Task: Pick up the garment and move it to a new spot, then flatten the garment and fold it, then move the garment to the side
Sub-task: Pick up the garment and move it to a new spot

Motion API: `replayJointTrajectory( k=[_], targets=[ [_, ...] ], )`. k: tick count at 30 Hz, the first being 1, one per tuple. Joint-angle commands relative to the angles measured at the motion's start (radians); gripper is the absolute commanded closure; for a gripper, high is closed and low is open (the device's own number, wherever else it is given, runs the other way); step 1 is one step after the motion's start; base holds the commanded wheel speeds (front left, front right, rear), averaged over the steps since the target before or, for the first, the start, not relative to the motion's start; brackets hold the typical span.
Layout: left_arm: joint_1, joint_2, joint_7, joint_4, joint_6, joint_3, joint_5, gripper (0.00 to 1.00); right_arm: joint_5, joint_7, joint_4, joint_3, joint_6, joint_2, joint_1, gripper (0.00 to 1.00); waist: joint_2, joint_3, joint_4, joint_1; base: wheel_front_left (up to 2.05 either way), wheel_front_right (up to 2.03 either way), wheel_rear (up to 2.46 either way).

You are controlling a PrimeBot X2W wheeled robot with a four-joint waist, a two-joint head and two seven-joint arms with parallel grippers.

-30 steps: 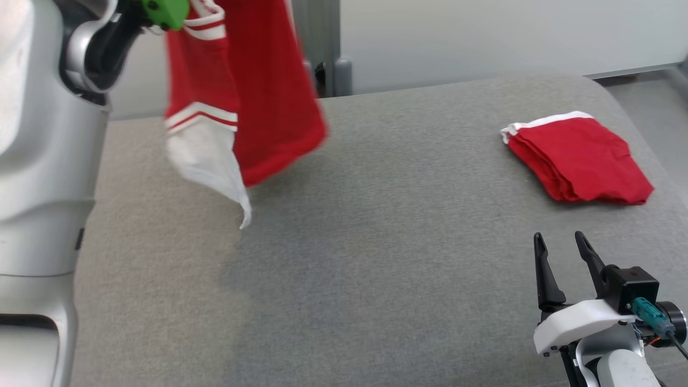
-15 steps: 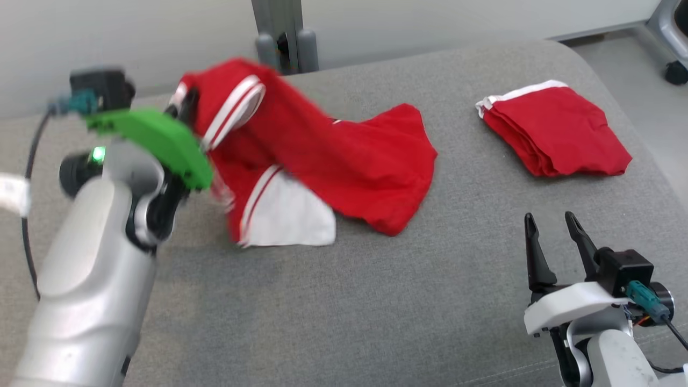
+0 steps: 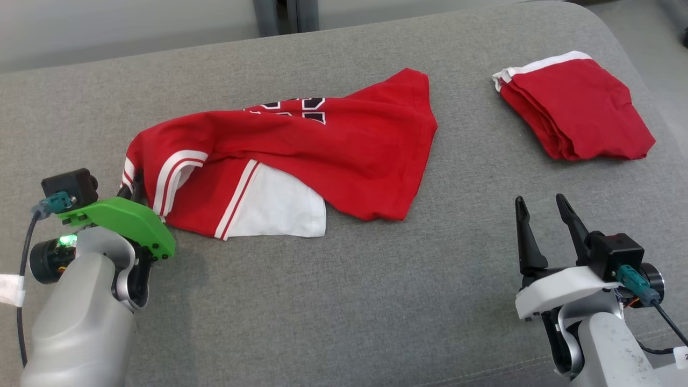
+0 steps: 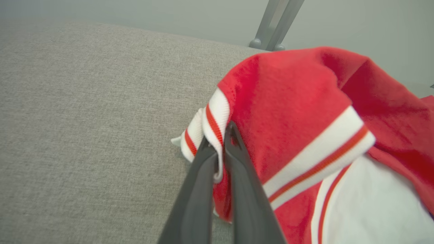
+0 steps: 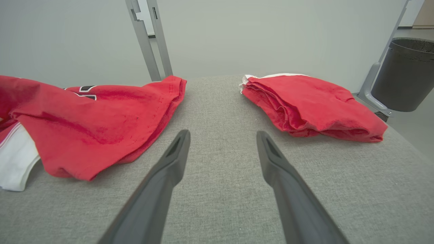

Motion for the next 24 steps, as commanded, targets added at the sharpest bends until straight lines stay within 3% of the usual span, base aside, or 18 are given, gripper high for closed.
replayJointTrajectory(
  k=[1, 15, 19, 24],
  targets=[
    [0.001, -0.003, -0.028, 0.018, -0.005, -0.003, 0.015, 0.0, -0.008, -0.007, 0.004, 0.0, -0.002, -0.002, -0.01, 0.0, 0.0, -0.001, 0.011, 0.0, 0.0, 0.0, 0.0],
    [-0.024, -0.044, -0.155, 0.08, -0.081, -0.044, 0.042, 0.0, -0.033, -0.003, 0.01, -0.012, -0.002, -0.002, 0.057, 0.0, 0.0, -0.164, 0.117, 0.0, 0.0, 0.0, 0.0],
    [0.03, -0.049, -0.174, 0.039, -0.081, -0.047, 0.054, 0.0, -0.027, 0.003, -0.001, -0.011, -0.002, -0.002, 0.082, 0.0, 0.0, -0.206, 0.148, 0.0, 0.0, 0.0, 0.0],
    [0.137, -0.066, -0.185, -0.061, -0.052, -0.025, 0.068, 0.0, -0.025, 0.003, -0.014, -0.018, -0.002, -0.002, 0.107, 0.0, 0.0, -0.234, 0.181, 0.0, 0.0, 0.0, 0.0]
  ],
)
